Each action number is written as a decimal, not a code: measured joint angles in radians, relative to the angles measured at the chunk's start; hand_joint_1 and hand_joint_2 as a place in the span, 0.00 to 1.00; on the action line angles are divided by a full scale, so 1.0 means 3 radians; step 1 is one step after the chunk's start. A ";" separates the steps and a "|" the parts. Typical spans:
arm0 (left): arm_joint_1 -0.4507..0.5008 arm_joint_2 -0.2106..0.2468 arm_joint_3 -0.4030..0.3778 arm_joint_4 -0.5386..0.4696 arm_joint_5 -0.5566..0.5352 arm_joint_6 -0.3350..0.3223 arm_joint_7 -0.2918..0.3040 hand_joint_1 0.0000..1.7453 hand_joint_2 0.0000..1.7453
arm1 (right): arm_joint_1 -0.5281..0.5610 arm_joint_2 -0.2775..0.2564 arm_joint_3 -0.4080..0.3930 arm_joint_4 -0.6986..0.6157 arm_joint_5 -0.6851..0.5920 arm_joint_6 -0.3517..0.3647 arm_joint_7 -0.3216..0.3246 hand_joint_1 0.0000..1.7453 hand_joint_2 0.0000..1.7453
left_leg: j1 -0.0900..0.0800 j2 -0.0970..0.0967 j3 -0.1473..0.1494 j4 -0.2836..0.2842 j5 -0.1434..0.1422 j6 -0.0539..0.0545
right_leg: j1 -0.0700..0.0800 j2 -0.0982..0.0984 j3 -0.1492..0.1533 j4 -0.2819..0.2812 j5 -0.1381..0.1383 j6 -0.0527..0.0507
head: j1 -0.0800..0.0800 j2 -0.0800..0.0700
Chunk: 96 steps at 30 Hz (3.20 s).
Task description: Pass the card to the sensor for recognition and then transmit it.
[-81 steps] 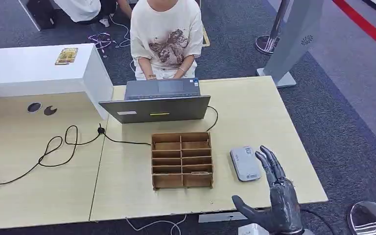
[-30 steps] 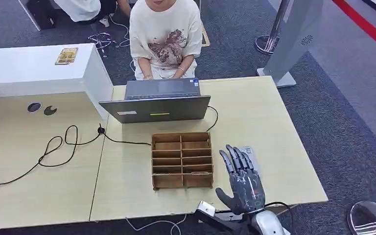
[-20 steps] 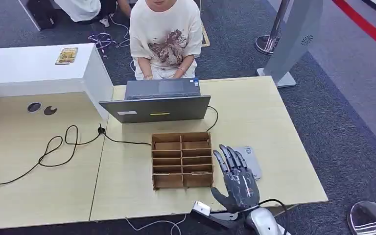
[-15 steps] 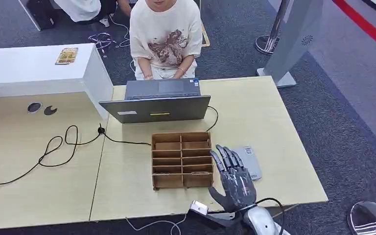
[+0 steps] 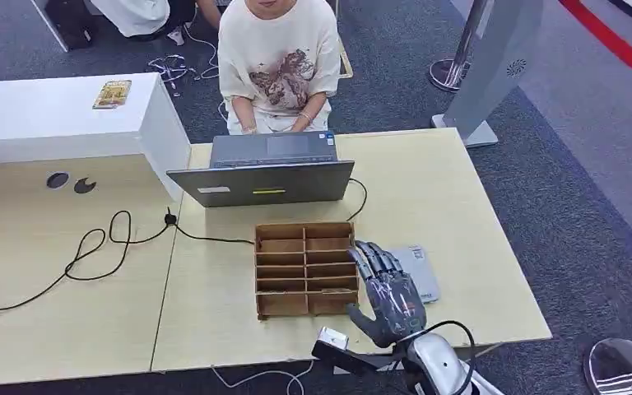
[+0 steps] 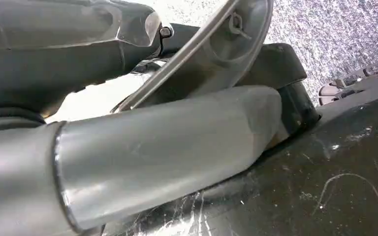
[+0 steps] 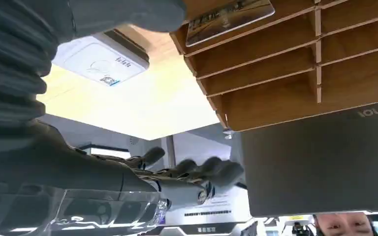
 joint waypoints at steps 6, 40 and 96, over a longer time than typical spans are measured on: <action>0.0003 0.0003 0.0000 0.0000 0.0008 -0.0003 -0.0010 0.00 0.00 | -0.0043 -0.0048 0.0005 -0.0029 -0.0048 0.0048 0.0001 0.54 1.00 | 0.0000 0.0000 0.0000 0.0000 0.0000 0.0000 | 0.0000 0.0000 0.0000 0.0000 0.0000 0.0000 | 0.0000 0.0000; 0.0005 0.0004 0.0000 -0.0001 0.0027 -0.0009 -0.0028 0.00 0.00 | -0.0257 -0.0098 0.0179 -0.0071 -0.0243 0.0281 -0.0032 0.42 1.00 | 0.0000 0.0000 0.0000 0.0000 0.0000 0.0000 | 0.0000 0.0000 0.0000 0.0000 0.0000 0.0000 | 0.0000 0.0000; 0.0009 0.0017 0.0000 0.0000 0.0013 -0.0010 -0.0060 0.00 0.00 | -0.0513 -0.0022 0.0500 0.0365 -0.0323 0.0394 0.0034 0.50 1.00 | 0.0000 0.0000 0.0000 0.0000 0.0000 0.0000 | 0.0000 0.0000 0.0000 0.0000 0.0000 0.0000 | 0.0000 0.0000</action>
